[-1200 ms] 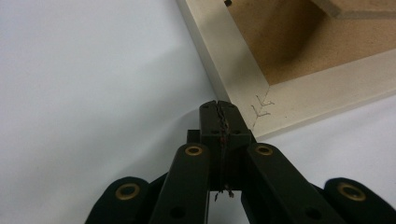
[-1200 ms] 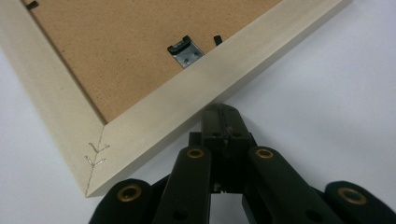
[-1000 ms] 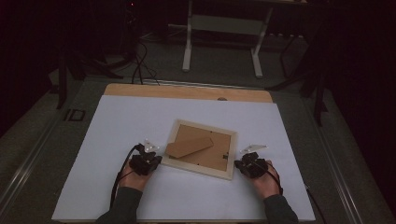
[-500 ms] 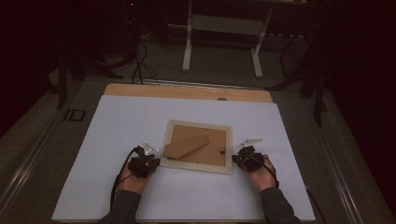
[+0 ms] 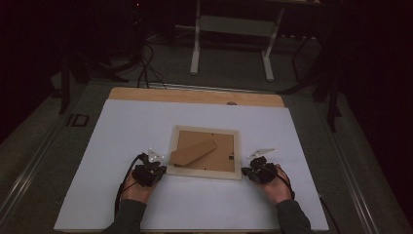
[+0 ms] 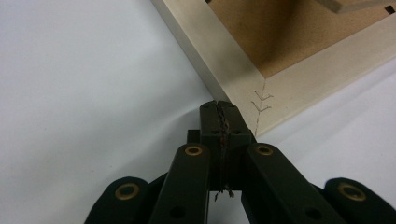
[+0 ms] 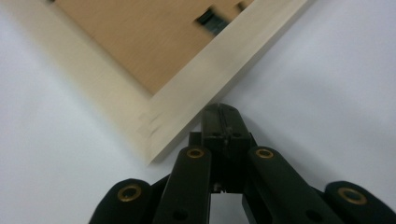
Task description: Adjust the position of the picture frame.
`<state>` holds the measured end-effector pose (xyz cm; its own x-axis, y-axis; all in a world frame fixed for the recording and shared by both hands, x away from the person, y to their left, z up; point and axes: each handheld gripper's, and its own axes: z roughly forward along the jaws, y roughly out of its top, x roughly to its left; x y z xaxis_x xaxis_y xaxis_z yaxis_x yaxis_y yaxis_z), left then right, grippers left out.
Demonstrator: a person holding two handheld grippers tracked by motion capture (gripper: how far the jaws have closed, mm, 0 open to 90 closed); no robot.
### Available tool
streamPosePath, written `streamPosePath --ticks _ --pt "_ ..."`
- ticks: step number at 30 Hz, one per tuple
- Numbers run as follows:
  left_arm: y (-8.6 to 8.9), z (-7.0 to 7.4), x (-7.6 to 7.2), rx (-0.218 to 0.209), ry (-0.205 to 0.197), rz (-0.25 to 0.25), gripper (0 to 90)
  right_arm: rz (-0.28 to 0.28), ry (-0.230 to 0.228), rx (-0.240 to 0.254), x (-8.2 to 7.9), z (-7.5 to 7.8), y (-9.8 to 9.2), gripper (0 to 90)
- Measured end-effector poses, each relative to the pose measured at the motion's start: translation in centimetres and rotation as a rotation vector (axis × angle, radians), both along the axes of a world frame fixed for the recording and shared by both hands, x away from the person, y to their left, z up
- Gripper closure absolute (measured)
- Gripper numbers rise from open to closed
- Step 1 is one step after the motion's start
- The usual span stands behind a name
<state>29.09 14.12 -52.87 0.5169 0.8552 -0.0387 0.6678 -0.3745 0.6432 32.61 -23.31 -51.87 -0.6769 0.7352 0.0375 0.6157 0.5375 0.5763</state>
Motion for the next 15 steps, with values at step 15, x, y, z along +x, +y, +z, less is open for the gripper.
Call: streamPosePath --ticks 15 --pt "0.9 0.0 0.1 -0.007 0.009 0.03 90.0 -0.04 -0.025 0.011 0.8 -0.2 1.1 90.0"
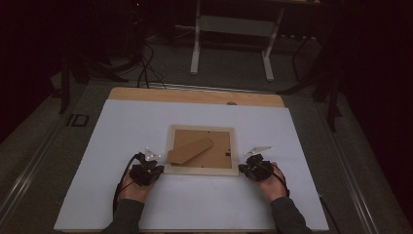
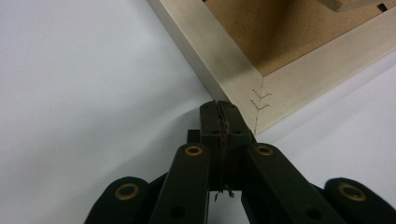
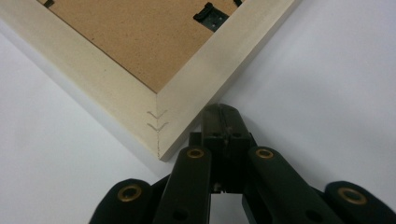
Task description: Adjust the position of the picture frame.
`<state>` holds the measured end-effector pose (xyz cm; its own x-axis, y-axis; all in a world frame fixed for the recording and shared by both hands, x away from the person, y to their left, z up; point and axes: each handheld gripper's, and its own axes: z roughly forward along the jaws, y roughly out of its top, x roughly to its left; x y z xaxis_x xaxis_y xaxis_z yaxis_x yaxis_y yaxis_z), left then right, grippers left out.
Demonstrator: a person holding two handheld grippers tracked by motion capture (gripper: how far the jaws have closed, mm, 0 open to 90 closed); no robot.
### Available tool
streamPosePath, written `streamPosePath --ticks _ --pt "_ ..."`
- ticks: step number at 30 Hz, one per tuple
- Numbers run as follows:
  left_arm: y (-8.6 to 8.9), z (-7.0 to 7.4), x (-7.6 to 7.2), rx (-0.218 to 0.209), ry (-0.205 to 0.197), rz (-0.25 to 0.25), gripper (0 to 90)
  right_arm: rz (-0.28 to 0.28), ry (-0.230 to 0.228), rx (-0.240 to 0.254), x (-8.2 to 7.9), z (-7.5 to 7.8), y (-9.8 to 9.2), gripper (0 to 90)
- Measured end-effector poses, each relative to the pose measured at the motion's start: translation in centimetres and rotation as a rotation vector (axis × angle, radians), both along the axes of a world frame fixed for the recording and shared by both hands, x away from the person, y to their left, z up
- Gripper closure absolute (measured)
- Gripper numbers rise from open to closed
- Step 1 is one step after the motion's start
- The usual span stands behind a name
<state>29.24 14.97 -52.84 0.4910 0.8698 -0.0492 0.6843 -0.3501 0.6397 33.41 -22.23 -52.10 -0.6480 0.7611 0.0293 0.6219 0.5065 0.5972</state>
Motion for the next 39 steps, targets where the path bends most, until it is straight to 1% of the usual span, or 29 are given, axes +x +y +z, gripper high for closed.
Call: streamPosePath --ticks 3,8,11,17,22,27,32,35,39 --pt "0.2 0.0 0.0 0.003 0.001 0.009 90.0 -0.005 -0.005 0.0 0.3 0.0 0.4 90.0" --pt "0.5 0.0 0.2 -0.007 0.002 0.02 90.0 -0.015 -0.01 0.001 0.6 -0.1 0.9 90.0" --pt "0.6 0.0 0.2 -0.005 0.001 0.024 90.0 -0.02 -0.011 0.01 0.6 -0.1 0.9 90.0" --pt "0.7 0.0 0.2 -0.003 0.0 0.031 90.0 -0.017 -0.01 0.015 0.8 -0.1 1.1 90.0" --pt "0.9 0.0 0.3 -0.007 0.003 0.036 90.0 -0.014 -0.017 0.008 0.9 -0.1 1.3 90.0" --pt "1.0 0.0 0.3 -0.009 0.003 0.037 90.0 -0.022 -0.016 0.028 1.0 -0.2 1.3 90.0" --pt "1.2 0.0 0.4 -0.019 0.009 0.035 90.0 -0.023 -0.02 0.035 1.1 -0.3 1.3 90.0" --pt "1.4 -0.1 0.6 -0.036 0.014 0.034 90.0 -0.012 -0.031 0.034 1.1 -0.4 1.2 90.0" --pt "1.6 -0.1 0.7 -0.048 0.019 0.037 87.0 -0.003 -0.037 0.04 1.1 -0.4 1.1 89.4"
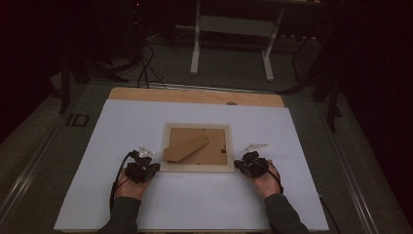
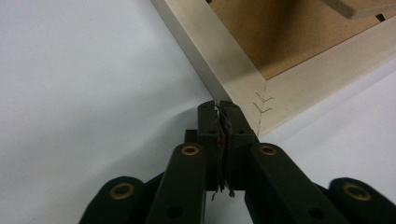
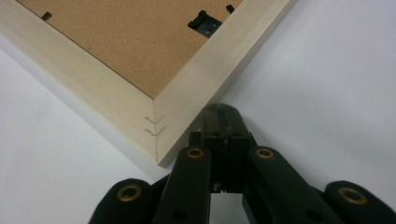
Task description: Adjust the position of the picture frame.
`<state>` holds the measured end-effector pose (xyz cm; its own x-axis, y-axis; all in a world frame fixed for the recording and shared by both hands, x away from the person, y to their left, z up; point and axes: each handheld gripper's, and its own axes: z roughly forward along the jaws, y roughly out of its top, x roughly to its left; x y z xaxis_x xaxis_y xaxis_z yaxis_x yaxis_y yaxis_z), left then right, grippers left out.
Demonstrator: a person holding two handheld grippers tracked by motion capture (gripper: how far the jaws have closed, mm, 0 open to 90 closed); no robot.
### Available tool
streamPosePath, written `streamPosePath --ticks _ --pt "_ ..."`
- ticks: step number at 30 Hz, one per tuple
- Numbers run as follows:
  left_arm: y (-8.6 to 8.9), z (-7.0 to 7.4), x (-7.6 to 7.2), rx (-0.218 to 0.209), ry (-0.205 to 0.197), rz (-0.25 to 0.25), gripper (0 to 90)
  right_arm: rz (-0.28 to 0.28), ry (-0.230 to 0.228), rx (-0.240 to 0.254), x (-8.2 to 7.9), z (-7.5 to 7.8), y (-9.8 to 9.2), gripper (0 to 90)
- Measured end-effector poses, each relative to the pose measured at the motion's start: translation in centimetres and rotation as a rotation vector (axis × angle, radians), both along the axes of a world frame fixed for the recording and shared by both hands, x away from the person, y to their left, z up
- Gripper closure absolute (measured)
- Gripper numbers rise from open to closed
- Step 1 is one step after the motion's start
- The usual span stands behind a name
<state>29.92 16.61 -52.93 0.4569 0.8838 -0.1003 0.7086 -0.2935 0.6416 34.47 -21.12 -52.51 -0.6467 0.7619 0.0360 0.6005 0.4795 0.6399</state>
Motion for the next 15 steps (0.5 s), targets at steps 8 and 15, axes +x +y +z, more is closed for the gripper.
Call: streamPosePath --ticks 8,15 --pt "0.14 0.03 -0.01 0.0 -0.001 0.007 81.7 -0.014 -0.042 -0.037 -0.07 0.03 -0.33 82.1" --pt "0.18 0.07 -0.07 0.009 -0.005 0.015 77.5 -0.017 -0.055 -0.027 -0.04 0.15 -0.75 77.7"
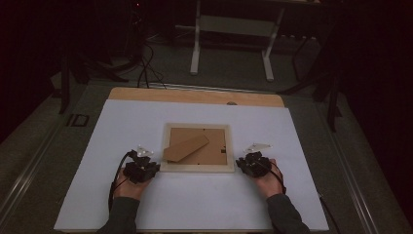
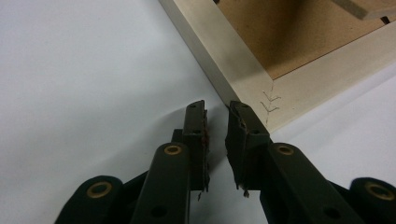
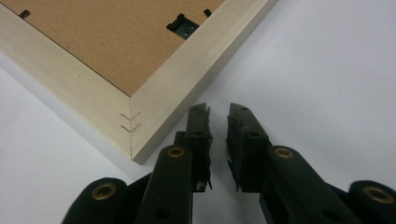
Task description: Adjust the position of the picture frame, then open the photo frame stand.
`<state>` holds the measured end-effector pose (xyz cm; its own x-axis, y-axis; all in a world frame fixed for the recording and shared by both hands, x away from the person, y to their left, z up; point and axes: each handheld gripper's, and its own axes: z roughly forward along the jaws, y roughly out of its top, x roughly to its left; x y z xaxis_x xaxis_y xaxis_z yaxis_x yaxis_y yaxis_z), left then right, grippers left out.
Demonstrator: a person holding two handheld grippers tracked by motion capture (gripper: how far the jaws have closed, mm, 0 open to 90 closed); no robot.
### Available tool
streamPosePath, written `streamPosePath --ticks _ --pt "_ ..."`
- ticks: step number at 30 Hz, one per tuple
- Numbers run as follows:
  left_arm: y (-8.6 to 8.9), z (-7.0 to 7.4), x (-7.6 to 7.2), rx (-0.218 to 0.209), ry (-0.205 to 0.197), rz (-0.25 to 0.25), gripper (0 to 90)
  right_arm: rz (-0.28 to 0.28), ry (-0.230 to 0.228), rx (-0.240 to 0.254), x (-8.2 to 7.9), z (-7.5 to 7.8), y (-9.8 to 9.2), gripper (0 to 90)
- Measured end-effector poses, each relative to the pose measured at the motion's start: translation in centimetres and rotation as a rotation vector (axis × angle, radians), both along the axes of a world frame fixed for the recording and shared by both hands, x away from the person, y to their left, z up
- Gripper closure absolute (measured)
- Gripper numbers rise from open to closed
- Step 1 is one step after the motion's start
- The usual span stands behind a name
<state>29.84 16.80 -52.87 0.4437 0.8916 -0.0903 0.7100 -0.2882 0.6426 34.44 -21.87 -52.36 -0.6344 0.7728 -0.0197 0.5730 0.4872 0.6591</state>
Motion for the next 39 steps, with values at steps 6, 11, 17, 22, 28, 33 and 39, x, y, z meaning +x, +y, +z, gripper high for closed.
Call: streamPosePath --ticks 6,11,17,22,28,33,39 --pt "0.1 0.1 0.0 -0.003 -0.006 0.008 73.7 -0.002 -0.005 0.007 -0.1 0.0 -0.3 74.4" --pt "0.1 0.2 0.0 -0.004 -0.018 0.011 70.3 -0.008 -0.008 0.01 0.0 0.1 -0.7 73.0" --pt "0.4 0.4 0.0 -0.01 -0.027 0.027 69.6 -0.014 -0.014 0.014 -0.1 0.3 -1.1 72.5" --pt "1.1 0.8 0.1 -0.015 -0.04 0.044 67.7 -0.027 -0.021 0.026 -0.2 0.5 -1.4 70.9" --pt "1.9 1.3 0.0 -0.031 -0.066 0.062 66.6 -0.031 -0.022 0.031 -0.2 0.5 -1.6 70.2" --pt "2.6 1.8 -0.1 -0.046 -0.081 0.062 65.0 -0.032 -0.026 0.034 -0.4 0.5 -1.7 68.9" --pt "3.0 2.2 -0.1 -0.072 -0.094 0.054 63.0 -0.037 -0.024 0.041 -0.6 0.6 -1.9 68.3"
